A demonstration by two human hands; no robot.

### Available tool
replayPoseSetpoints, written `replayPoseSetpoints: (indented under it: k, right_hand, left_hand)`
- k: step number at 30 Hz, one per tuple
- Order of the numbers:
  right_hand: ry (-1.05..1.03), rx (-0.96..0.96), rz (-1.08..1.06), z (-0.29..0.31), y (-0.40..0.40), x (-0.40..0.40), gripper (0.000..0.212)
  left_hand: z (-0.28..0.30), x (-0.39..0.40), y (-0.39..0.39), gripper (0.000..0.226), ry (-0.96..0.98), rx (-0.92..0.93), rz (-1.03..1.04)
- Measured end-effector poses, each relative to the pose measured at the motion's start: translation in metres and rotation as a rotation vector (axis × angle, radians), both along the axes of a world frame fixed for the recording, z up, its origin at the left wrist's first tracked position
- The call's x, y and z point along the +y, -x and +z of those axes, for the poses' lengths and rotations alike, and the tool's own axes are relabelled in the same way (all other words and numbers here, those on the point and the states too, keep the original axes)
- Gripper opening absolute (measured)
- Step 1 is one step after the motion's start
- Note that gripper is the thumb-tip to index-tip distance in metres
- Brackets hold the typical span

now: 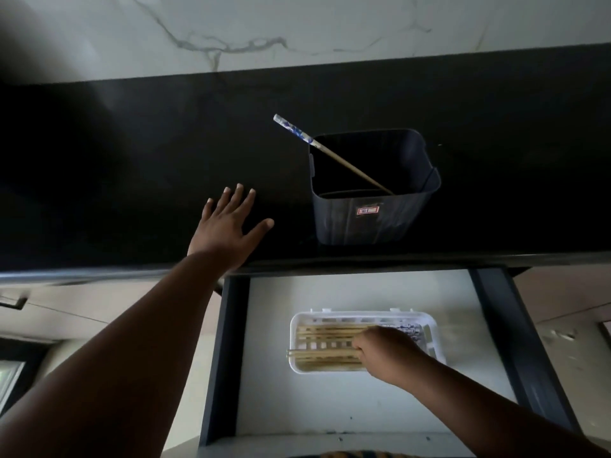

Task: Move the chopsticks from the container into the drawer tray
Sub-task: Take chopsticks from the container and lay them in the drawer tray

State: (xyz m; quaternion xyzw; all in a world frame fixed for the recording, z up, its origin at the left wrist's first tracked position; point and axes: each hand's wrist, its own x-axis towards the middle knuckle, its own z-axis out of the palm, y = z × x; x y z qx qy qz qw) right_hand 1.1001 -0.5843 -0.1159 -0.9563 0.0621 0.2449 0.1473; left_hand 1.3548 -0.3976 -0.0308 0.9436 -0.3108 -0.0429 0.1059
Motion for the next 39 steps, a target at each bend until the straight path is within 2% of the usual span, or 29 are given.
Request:
replayPoseSetpoints:
  k: [7,11,14,16,19,23,26,28,30,32,35,39]
  right_hand:
    - [0.120,0.076,0.052,0.010,-0.006,-0.017,0.033]
    - [0.095,0.136,0.017,0.012,-0.008,-0.018,0.029]
    - [0.040,0.078,-0.020,0.021,-0.009,-0.013,0.002]
    - [0.036,0.083,-0.058,0.034,-0.010,-0.010,0.019]
    - [-0.039,0.097,-0.070,0.083,-0.020,-0.011,0.022]
    - [-0.341,-0.098,-0.092,0.187,-0.046,-0.024,0.008]
    - [-0.548,-0.432,-0.210,0.251,-0.072,-0.038,0.001]
    - [-0.494,-0.646,-0.261,0.271,-0.093,-0.047,0.002]
    - [-0.324,-0.722,-0.270,0.274,-0.118,-0.051,0.011]
    - [-0.199,-0.698,-0.247,0.266,-0.139,-0.050,0.023]
    - [-0.145,-0.638,-0.222,0.248,-0.158,-0.040,0.033]
    - [-0.103,-0.679,-0.225,0.233,-0.171,-0.030,0.027]
  left_hand:
    - [-0.001,0.000,-0.001,0.089,0.005,0.009,0.017]
    - [-0.001,-0.001,-0.002,0.089,0.005,0.011,0.019]
    - [0.000,-0.001,-0.001,0.089,0.004,0.015,0.018]
    - [0.000,-0.001,-0.001,0.089,0.003,0.017,0.016]
    - [0.001,0.000,-0.001,0.090,0.006,0.019,0.013]
    - [0.002,0.000,0.000,0.090,0.008,0.029,0.013]
    - [0.002,0.001,-0.001,0.089,0.009,0.025,0.013]
    - [0.001,0.001,-0.001,0.087,0.022,0.026,0.010]
    - [0.001,0.001,0.000,0.084,0.034,0.018,0.011]
    - [0.000,0.001,0.000,0.079,0.036,0.018,0.016]
    - [0.001,0.001,0.000,0.078,0.037,0.017,0.017]
    - [0.002,0.000,0.000,0.076,0.031,0.021,0.019]
